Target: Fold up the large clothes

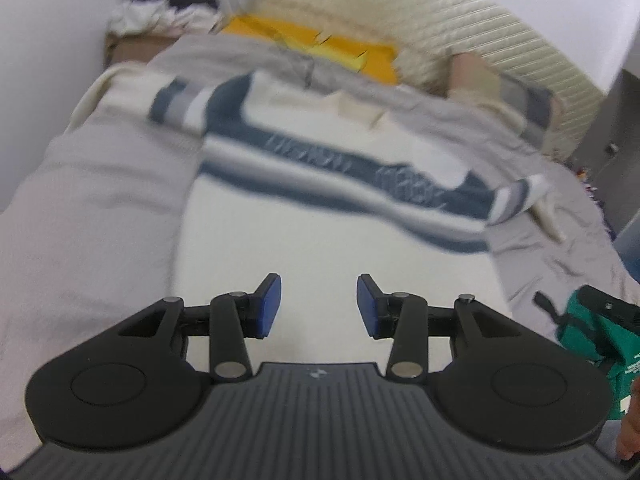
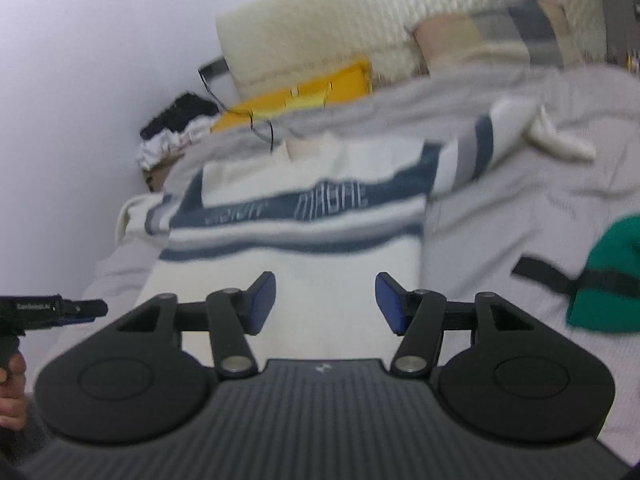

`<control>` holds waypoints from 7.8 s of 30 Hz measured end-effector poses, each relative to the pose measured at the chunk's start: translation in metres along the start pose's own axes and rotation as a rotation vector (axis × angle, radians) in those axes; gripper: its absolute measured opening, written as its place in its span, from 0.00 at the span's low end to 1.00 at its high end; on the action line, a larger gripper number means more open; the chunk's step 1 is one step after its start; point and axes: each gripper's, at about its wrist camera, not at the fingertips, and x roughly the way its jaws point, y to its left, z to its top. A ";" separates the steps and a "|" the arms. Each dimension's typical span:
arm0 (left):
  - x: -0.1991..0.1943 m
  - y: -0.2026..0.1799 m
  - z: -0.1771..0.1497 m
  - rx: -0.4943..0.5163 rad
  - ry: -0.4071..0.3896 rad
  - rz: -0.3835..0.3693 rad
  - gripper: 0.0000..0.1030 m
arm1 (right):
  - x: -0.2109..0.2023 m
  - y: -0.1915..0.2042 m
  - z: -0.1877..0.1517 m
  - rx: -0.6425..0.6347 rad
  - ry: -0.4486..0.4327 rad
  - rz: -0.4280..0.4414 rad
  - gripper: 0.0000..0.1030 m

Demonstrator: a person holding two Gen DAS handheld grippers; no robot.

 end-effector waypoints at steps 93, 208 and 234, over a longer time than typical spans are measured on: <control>0.207 -0.079 -0.032 0.044 0.047 -0.098 0.95 | 0.180 -0.410 0.129 0.556 -0.430 -0.482 0.15; 0.202 0.153 0.059 -0.595 -0.129 -0.036 0.95 | 0.343 0.067 0.048 0.058 0.187 0.018 0.50; 0.238 0.066 0.061 -0.190 -0.173 -0.024 0.94 | 0.295 0.033 0.025 0.087 0.131 0.114 0.47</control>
